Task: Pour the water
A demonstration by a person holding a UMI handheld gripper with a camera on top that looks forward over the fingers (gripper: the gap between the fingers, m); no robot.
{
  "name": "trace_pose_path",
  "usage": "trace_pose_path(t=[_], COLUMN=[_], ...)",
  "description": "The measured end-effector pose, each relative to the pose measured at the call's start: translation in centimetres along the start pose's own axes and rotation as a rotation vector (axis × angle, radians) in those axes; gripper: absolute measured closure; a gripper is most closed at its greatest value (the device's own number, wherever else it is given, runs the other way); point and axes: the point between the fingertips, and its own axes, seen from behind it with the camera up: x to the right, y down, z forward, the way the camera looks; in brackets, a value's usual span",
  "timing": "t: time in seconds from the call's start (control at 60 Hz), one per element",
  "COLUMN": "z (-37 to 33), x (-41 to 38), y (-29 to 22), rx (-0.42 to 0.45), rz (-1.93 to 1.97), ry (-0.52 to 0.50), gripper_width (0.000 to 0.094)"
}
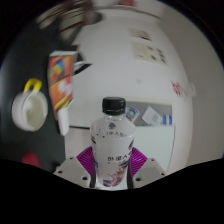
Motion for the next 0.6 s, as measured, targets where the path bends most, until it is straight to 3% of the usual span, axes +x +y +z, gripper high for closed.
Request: trace_pose_path(t=[0.133, 0.25, 0.367, 0.4, 0.417, 0.467, 0.6], z=[-1.2, -1.5, -2.3, -2.3, -2.6, -2.2, -2.3], x=[5.9, 6.1, 3.0, 1.4, -0.1, -2.3, -9.6], y=[1.6, 3.8, 6.2, 6.8, 4.7, 7.2, 7.9], rx=[-0.038, -0.043, -0.094, -0.106, -0.127, -0.152, -0.24], rz=[0.539, 1.01, 1.342, 1.382, 1.385, 1.429, 1.512], ry=[0.045, 0.01, -0.074, -0.098, -0.085, -0.113, -0.174], gripper_width=[0.0527, 0.0527, 0.0529, 0.0529, 0.0529, 0.0528, 0.0529])
